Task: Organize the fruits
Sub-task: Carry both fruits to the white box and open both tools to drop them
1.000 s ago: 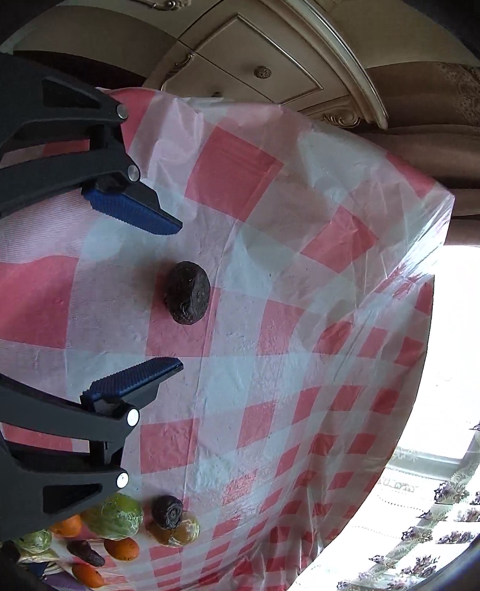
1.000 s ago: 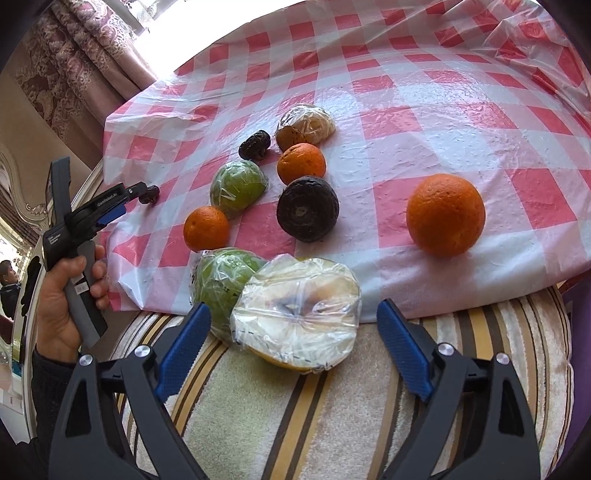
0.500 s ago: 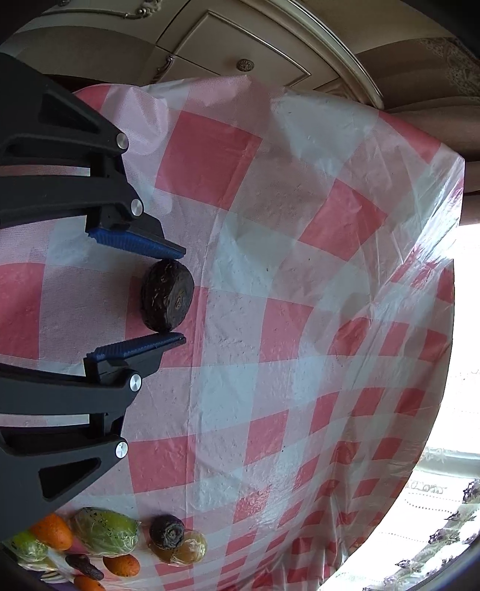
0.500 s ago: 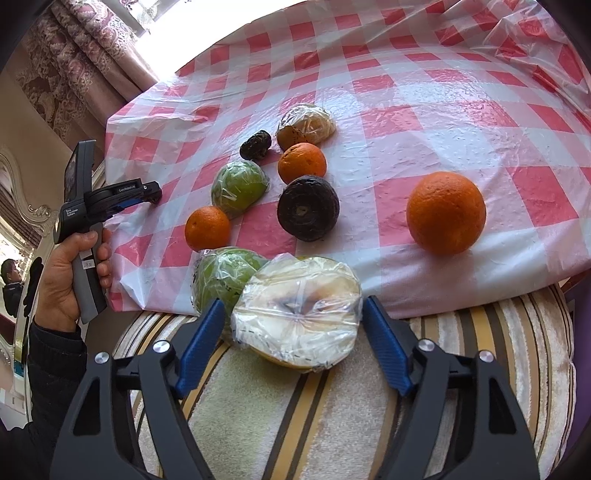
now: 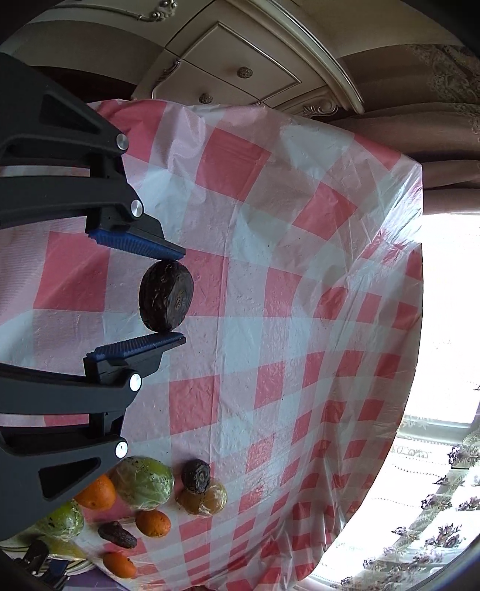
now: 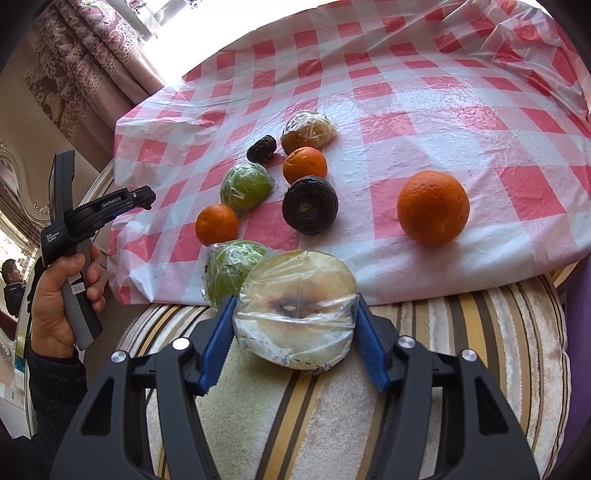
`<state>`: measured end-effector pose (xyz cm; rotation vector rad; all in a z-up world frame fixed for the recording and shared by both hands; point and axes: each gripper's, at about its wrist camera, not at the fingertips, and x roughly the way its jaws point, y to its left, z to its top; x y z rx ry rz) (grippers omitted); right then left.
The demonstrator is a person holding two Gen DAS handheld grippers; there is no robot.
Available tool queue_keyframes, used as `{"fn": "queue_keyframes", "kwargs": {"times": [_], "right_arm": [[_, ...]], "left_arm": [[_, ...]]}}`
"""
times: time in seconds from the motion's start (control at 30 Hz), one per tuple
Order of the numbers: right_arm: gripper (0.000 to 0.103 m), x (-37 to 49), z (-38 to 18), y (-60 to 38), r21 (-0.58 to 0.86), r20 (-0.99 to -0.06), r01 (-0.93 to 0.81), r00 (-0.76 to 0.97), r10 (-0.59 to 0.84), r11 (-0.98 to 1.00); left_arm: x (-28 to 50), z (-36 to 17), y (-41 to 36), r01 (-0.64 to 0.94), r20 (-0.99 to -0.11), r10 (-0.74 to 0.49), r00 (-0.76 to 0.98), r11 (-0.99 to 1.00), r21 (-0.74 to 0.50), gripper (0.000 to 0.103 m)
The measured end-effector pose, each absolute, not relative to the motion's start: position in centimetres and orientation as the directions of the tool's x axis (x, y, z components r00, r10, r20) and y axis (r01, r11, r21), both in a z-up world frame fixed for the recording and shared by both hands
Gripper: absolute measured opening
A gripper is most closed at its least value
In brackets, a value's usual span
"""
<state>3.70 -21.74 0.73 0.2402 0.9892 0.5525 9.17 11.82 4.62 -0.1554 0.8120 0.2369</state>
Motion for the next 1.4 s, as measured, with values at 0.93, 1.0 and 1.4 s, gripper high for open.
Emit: {"fn": "queue_keyframes", "kwargs": {"times": [0.93,1.0,1.4], "right_arm": [[0.061,1.6,3.2,-39.6,0.450,-0.665,-0.084,0.634,0.396,0.889],[0.061,1.7,3.0,-41.7,0.431,-0.675,-0.040,0.649,0.351,0.902],[0.061,2.2,-0.7,-50.3,0.384,-0.742,0.172,0.642,0.193,0.907]], "left_arm": [[6.2,8.2,-10.5,0.196,-0.703,-0.123,0.701,0.980,0.024,0.039],[6.2,8.2,-12.9,0.247,-0.704,-0.151,0.694,0.968,0.037,0.039],[5.2,6.4,-28.9,0.556,-0.734,-0.343,0.586,0.829,0.057,0.039]]}}
